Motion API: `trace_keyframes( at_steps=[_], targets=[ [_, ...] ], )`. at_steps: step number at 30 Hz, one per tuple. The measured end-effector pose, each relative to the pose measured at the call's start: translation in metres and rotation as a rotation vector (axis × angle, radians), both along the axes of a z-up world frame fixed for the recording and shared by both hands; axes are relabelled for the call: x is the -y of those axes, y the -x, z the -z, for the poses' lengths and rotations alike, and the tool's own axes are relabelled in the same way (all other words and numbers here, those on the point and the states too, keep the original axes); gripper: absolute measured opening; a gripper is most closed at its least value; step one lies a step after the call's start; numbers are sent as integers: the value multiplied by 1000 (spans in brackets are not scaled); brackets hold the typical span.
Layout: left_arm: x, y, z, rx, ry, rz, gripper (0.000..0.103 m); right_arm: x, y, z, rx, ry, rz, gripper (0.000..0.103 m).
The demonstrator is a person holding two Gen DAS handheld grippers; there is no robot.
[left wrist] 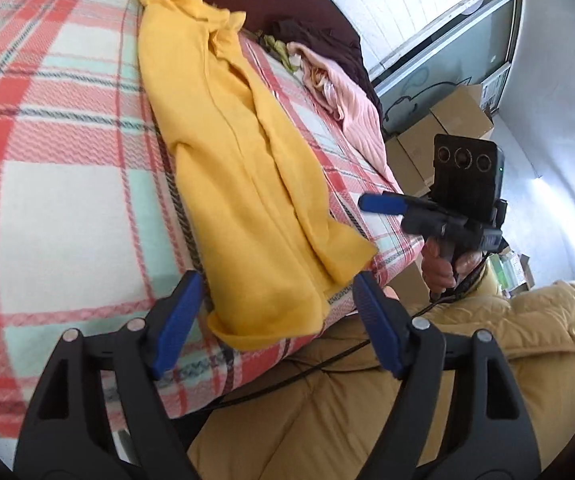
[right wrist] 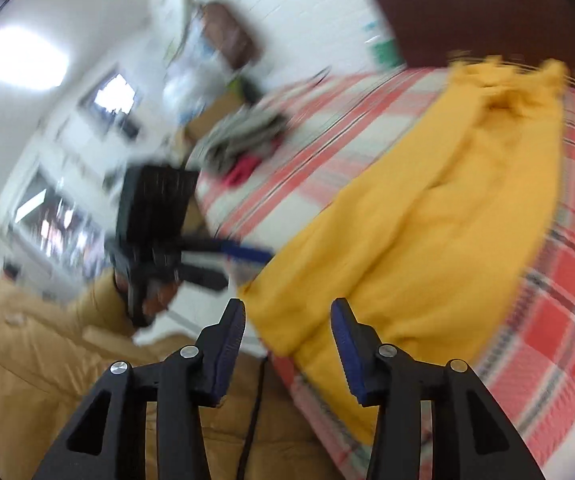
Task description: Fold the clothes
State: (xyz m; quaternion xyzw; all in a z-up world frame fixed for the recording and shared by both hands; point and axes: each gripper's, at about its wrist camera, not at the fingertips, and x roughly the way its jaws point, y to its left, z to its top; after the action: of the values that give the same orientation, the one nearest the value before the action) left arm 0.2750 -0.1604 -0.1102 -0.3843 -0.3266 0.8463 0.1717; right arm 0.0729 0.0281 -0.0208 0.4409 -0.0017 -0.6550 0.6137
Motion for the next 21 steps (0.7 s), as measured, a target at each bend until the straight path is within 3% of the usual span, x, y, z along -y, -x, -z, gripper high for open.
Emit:
trace_keyframes(
  at_steps=[2, 5, 9, 13, 16, 18, 21],
  targets=[
    [-4, 8, 5, 14, -20, 20, 78, -23, 18, 9, 74, 0, 132, 59],
    [-8, 15, 2, 9, -36, 49, 86, -43, 26, 31, 159, -43, 219, 59],
    [-10, 18, 2, 25, -74, 65, 86, -37, 17, 51, 233, -61, 178, 59],
    [-7, 19, 5, 65, -159, 85, 87, -34, 9, 58, 318, 17, 149, 59],
    [-7, 18, 5, 89, -164, 99, 87, -32, 11, 62, 339, 8, 164, 54],
    [-10, 20, 5, 108, -143, 102, 87, -28, 8, 62, 312, -36, 168, 48],
    [-12, 25, 4, 139, -130, 92, 86, -18, 3, 60, 250, -103, 162, 46]
  ],
)
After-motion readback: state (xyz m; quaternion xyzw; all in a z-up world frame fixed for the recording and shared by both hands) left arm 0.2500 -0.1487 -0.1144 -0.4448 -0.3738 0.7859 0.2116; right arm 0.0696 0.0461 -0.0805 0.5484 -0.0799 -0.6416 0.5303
